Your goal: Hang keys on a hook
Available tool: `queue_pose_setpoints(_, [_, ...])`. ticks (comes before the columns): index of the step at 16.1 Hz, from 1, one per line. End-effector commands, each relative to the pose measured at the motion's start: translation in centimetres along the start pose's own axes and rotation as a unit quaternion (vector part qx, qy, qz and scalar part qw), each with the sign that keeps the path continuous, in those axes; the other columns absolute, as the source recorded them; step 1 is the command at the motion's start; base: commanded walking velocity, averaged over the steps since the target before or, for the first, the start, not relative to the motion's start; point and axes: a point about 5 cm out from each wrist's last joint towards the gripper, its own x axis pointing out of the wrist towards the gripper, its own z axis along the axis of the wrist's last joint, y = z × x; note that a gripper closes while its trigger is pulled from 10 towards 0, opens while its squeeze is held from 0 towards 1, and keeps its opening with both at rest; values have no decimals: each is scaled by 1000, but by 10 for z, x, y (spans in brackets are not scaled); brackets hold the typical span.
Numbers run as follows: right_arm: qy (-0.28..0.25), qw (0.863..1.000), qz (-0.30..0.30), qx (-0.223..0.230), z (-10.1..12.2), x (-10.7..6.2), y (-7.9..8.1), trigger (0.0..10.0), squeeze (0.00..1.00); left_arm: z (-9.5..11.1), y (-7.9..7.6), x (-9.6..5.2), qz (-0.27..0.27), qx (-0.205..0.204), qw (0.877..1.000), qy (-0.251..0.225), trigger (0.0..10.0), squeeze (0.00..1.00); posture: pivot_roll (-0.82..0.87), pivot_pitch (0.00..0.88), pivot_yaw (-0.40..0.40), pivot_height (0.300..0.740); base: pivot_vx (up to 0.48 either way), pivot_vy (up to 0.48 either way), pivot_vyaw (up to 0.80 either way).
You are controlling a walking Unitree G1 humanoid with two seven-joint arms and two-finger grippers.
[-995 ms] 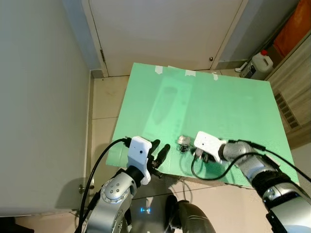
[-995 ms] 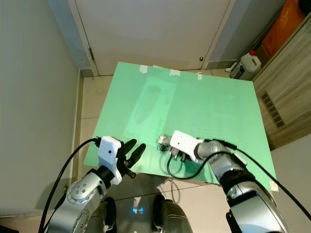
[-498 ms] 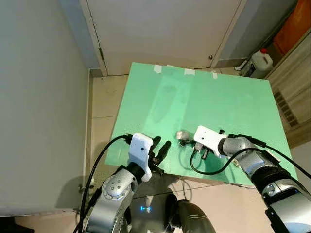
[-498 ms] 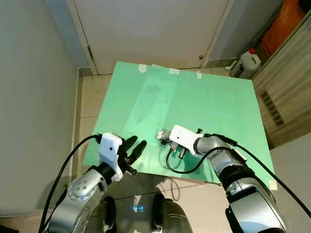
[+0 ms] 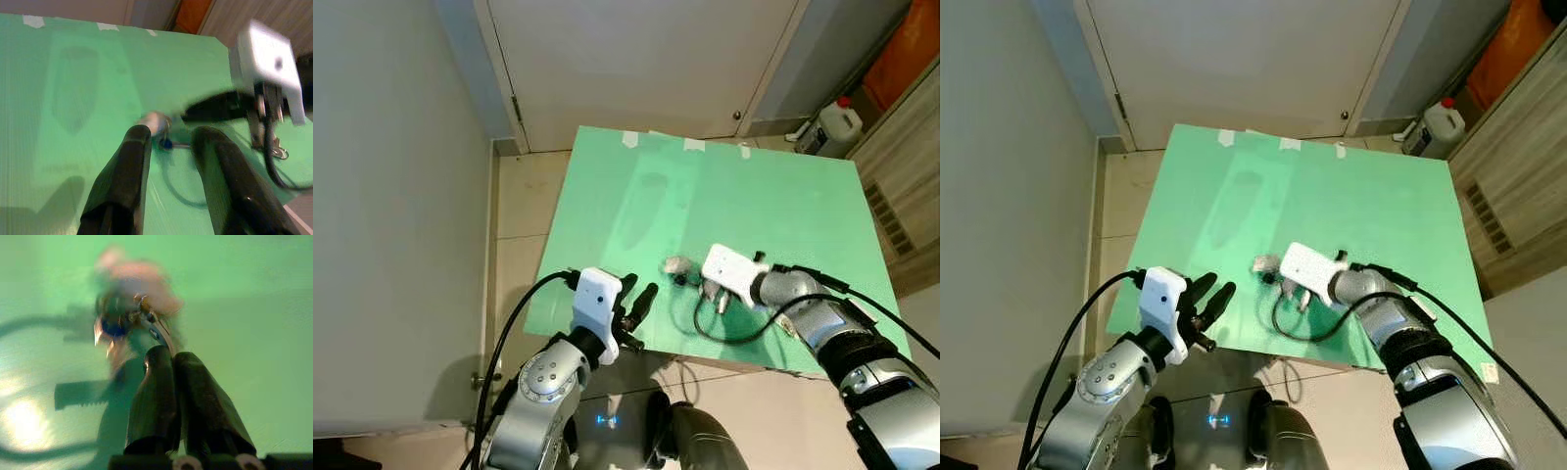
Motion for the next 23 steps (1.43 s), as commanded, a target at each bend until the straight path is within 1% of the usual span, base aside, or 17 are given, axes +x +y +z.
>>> queue_pose_setpoints(1, [-65,996,-59,31,17,-3,-15,0,0,2,-4,1,-6,2,1000,-1,10000,0,77,241,-71,740,0,0,0])
queue_pose_setpoints(4, [-198,963,-144,115,50,-17,-41,0,0,12,1,7,-7,15,1000,-16,10000,0,79,222,-65,740,0,0,0])
queue_pose_setpoints(6, [-232,950,-156,136,56,-25,-47,0,0,20,4,11,-9,26,999,-28,10000,0,84,207,-61,740,0,0,0])
queue_pose_setpoints(7, [-270,934,-168,162,63,-33,-53,0,0,31,8,15,-12,40,998,-44,10000,0,89,187,-53,740,0,0,0])
queue_pose_setpoints(8, [-282,928,-172,171,66,-35,-55,0,0,35,9,16,-12,44,998,-50,10000,0,89,187,-53,740,0,0,0])
queue_pose_setpoints(9, [-312,913,-178,195,72,-42,-59,0,0,50,12,21,-12,52,996,-72,10000,0,93,172,-51,740,0,0,0])
queue_pose_setpoints(10, [-356,888,-175,231,84,-50,-64,0,0,73,16,25,-12,59,992,-109,10000,0,96,157,-47,740,0,0,0])
queue_pose_setpoints(13, [-434,840,-152,286,108,-65,-71,0,0,124,22,28,-19,76,979,-186,10000,0,103,124,-41,740,0,0,0])
queue_pose_setpoints(14, [-450,829,-148,297,114,-68,-73,1255,0,137,23,28,-21,81,975,-204,10000,0,105,118,-40,740,0,0,0])
queue_pose_setpoints(15, [-479,807,-132,319,123,-75,-74,3882,0,157,24,27,-30,85,968,-232,10000,0,108,109,-39,740,0,0,0])
queue_pose_setpoints(16, [-493,797,-119,328,128,-77,-74,8941,0,168,23,25,-39,70,965,-251,10000,0,109,109,-40,740,0,0,0])
queue_pose_setpoints(17, [-504,789,-106,334,133,-80,-72,10000,0,180,21,23,-59,41,960,-271,10000,0,112,102,-39,740,0,0,0])
queue_pose_setpoints(18, [-522,777,-86,342,140,-84,-70,10000,0,196,19,18,-95,-4,950,-298,10000,0,112,102,-38,740,0,0,0])
queue_pose_setpoints(19, [-524,775,-82,343,141,-85,-70,10000,0,199,18,17,-104,-14,947,-303,10000,0,113,103,-38,740,0,0,0])
queue_pose_setpoints(21, [-561,749,-29,351,153,-97,-67,10000,0,205,14,12,-155,-17,941,-301,10000,0,110,105,-39,740,0,0,0])
queue_pose_setpoints(22, [-568,744,-15,351,156,-100,-66,10000,0,205,13,12,-165,-17,940,-298,10000,0,110,105,-39,740,0,0,0])
queue_pose_setpoints(23, [-588,729,26,350,162,-109,-63,10000,0,206,6,8,-214,-28,933,-287,10000,0,109,105,-39,740,0,0,0])
